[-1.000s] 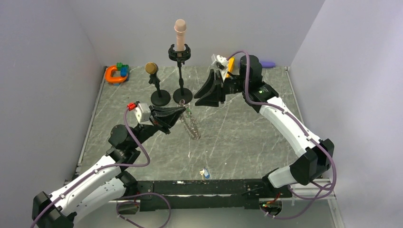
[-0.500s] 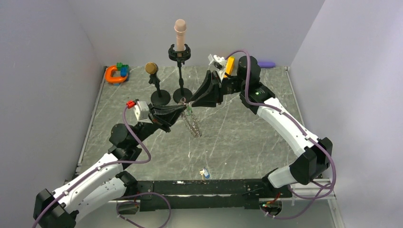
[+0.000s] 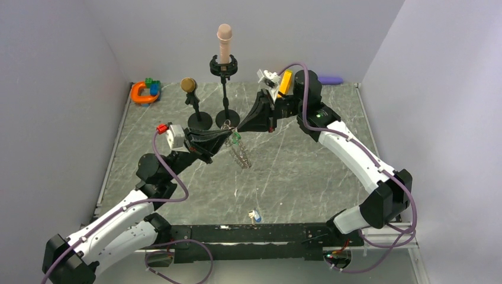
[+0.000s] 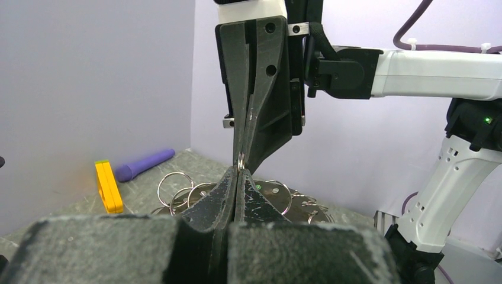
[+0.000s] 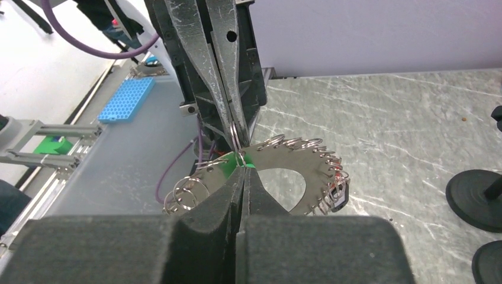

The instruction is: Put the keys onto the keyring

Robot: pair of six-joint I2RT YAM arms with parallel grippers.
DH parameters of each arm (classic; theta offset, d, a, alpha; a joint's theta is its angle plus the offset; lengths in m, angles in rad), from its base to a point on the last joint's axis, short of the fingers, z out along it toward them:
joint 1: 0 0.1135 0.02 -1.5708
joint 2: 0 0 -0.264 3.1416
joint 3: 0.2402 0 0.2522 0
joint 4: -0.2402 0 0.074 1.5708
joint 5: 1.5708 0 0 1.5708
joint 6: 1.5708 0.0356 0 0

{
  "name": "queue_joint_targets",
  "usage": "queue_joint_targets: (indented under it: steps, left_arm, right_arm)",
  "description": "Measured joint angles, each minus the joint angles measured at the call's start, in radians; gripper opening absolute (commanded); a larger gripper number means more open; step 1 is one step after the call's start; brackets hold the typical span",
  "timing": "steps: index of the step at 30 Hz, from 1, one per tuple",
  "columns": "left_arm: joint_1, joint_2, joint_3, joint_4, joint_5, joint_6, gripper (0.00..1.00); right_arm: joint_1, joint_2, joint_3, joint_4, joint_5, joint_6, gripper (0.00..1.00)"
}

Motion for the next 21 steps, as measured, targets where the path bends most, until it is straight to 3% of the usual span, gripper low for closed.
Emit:
queue_joint_targets:
  steps: [17, 21]
  left_arm:
    - [0.006, 0.09, -0.033, 0.169, 0.008, -0.083, 0.0]
    - [0.01, 0.124, -0.04, 0.214, 0.011, -0.107, 0.0]
  right_arm:
    - [0.046, 0.0, 0.029, -0.227, 0.034, -0.249, 0.0]
    - [0.045, -0.003, 0.029, -0.263, 0.051, -0.28, 0.19]
